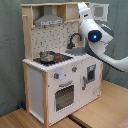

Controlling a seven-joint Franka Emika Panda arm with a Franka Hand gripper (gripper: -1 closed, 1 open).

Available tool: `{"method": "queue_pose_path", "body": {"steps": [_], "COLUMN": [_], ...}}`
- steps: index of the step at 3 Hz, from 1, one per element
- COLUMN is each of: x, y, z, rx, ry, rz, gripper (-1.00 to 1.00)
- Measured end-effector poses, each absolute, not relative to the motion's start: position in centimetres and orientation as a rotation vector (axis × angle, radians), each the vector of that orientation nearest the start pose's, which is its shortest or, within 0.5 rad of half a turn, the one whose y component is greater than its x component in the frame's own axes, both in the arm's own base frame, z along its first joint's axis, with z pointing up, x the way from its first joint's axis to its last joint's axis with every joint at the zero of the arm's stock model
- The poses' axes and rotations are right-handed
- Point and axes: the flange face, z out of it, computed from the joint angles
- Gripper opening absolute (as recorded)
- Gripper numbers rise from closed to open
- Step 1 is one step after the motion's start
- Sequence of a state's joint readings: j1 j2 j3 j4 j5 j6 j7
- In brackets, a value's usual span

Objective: Play with the kitchen

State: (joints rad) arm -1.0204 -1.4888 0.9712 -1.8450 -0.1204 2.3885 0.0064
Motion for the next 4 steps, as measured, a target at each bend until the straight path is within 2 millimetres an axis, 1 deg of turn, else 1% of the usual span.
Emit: {"method": "queue_pose_path", "body": {"steps": [1, 2, 3, 4], "x": [31.5, 30.7, 29.4, 28.0], "y": [47.5, 49.6, 51.2, 51.0], "z": [67.2, 65.6, 63.4, 61.9], "rx": [1.268, 1.211, 1.173, 1.15], "ry": [0.46, 0.584, 0.69, 0.756], "rz": [1.227, 1.188, 1.132, 1.083], "gripper": [1.0, 1.0, 1.0, 1.0]}}
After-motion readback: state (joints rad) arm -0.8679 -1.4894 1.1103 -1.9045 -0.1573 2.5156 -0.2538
